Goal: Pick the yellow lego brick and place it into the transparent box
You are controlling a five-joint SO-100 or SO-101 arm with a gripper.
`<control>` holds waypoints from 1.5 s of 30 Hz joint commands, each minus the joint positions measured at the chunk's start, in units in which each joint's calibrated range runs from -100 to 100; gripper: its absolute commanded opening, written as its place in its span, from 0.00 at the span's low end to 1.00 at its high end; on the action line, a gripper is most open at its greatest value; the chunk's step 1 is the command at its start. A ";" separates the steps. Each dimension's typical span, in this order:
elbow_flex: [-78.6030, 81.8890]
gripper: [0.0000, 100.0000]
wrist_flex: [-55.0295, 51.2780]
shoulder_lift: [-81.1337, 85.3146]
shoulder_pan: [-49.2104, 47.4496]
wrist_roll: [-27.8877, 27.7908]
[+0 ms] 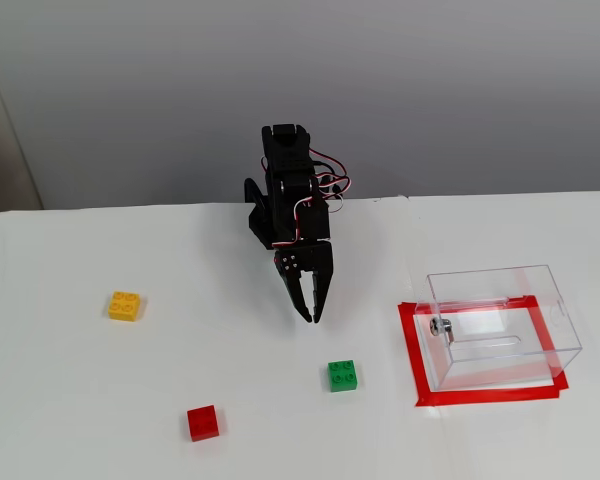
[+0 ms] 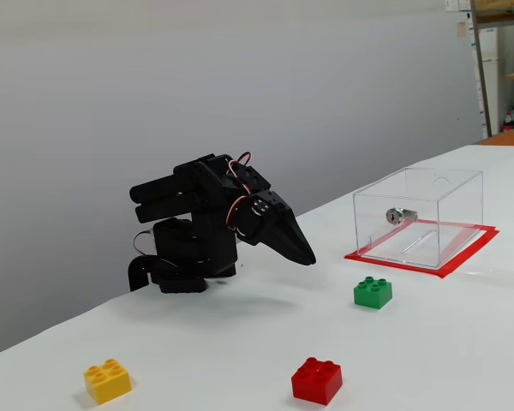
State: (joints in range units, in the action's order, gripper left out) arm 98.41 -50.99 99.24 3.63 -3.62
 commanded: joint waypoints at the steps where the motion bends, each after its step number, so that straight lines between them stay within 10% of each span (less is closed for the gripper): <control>1: 0.77 0.02 0.42 0.42 0.18 -0.04; 45: -3.11 0.02 1.03 -1.11 0.84 0.17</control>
State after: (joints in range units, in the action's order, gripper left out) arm 97.53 -50.64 99.24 3.85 -3.62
